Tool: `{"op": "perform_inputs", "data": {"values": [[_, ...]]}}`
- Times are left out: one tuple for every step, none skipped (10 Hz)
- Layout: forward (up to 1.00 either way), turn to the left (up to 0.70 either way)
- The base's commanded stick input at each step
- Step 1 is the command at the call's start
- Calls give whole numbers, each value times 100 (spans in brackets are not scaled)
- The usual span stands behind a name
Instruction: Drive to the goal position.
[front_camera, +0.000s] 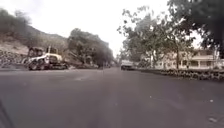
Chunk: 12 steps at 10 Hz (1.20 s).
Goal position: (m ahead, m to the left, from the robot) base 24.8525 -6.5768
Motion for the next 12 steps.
{"op": "perform_inputs", "data": {"values": [[100, 0], [100, 0], [100, 0], [100, 0], [100, 0], [100, 0], [100, 0], [100, 0], [100, 0], [100, 0], [100, 0], [100, 0]]}}
